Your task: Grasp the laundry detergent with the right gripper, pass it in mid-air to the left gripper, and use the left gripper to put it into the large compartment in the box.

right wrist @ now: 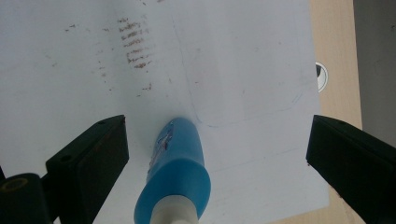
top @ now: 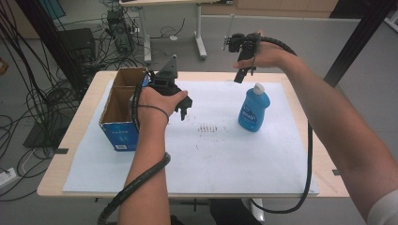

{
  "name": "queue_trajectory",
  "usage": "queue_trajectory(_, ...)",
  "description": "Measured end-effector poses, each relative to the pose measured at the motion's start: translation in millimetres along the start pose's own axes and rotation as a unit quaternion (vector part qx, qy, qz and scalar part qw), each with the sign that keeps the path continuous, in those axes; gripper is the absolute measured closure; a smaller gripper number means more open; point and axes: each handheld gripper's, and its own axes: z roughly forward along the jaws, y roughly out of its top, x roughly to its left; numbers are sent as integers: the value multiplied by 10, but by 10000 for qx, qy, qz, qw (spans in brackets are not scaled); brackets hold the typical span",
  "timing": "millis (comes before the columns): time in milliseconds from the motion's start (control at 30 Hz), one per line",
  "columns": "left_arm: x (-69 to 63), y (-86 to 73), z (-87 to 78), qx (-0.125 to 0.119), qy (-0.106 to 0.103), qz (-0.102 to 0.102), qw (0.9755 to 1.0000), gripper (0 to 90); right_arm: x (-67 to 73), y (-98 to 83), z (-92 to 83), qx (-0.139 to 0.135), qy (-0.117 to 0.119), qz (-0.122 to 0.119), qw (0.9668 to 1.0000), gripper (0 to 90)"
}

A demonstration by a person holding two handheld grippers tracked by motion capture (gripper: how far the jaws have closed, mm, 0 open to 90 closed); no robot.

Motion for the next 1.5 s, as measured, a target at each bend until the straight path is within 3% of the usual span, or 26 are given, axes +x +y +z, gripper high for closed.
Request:
queue_trajectory(700,-45,4,-13,-31,16,12,10000,63,-2,-113,-59,24,13,93,10000,59)
queue_trajectory(1500,-149,-53,-32,-57,-5,106,9999,63,48,-739,-330,-15,67,469,9989,72)
